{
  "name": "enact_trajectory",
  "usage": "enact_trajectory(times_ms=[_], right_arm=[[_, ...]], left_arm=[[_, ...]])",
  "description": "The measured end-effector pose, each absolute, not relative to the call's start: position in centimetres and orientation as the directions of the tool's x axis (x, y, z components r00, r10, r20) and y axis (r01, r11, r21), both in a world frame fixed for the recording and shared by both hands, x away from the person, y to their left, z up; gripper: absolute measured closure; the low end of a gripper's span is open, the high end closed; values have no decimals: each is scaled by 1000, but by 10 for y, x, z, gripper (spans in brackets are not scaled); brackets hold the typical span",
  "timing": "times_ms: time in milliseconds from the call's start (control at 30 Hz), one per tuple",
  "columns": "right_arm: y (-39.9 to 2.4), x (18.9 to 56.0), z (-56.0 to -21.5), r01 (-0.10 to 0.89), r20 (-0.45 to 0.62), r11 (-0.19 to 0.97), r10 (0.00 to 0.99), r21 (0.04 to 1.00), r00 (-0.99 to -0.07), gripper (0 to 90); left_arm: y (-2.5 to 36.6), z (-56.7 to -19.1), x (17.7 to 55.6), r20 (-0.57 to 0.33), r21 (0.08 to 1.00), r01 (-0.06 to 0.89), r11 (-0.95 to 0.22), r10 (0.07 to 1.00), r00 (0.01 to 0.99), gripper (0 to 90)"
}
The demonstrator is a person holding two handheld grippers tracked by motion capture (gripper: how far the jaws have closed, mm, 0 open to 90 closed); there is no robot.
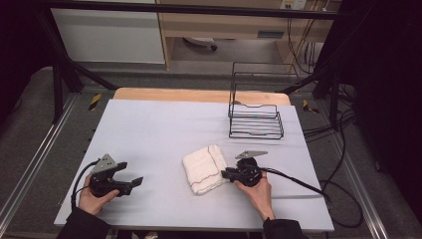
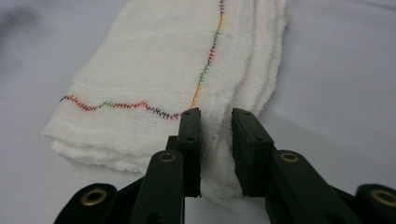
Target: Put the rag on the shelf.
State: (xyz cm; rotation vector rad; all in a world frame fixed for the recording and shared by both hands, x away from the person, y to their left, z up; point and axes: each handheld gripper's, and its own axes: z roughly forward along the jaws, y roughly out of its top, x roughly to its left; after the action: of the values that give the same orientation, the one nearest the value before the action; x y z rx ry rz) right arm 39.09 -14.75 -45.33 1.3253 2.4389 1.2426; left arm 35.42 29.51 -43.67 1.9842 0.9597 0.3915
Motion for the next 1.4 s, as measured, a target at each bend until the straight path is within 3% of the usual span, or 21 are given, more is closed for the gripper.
enact_trajectory(times_ms=[833,933,1000,1033,1100,1167,1200,1267,1400], right_arm=[[-146,358,-449,655,264,294,744,696,-614,757],[-146,357,-450,640,241,308,744,704,-624,693],[-148,358,-448,624,217,320,745,713,-631,619],[-150,359,-447,600,184,331,749,729,-637,534],[-151,359,-445,587,174,331,747,739,-641,499],[-154,362,-440,549,147,337,739,765,-658,388],[-154,362,-440,549,147,337,739,765,-658,388],[-155,368,-438,542,145,335,737,771,-660,294],[-154,384,-436,547,166,307,740,779,-651,247]], left_arm=[[291,-435,352,-75,816,473,-331,751,655,119],[289,-435,352,-70,813,474,-339,750,658,120],[287,-436,352,-70,812,475,-339,751,657,116],[287,-435,352,-70,812,475,-341,750,658,113],[287,-435,353,-72,811,477,-339,751,656,111],[286,-435,353,-74,812,477,-336,752,655,107],[286,-435,354,-75,813,477,-334,753,654,107],[286,-435,354,-78,812,480,-332,754,653,103],[285,-436,355,-76,811,481,-334,754,652,99]])
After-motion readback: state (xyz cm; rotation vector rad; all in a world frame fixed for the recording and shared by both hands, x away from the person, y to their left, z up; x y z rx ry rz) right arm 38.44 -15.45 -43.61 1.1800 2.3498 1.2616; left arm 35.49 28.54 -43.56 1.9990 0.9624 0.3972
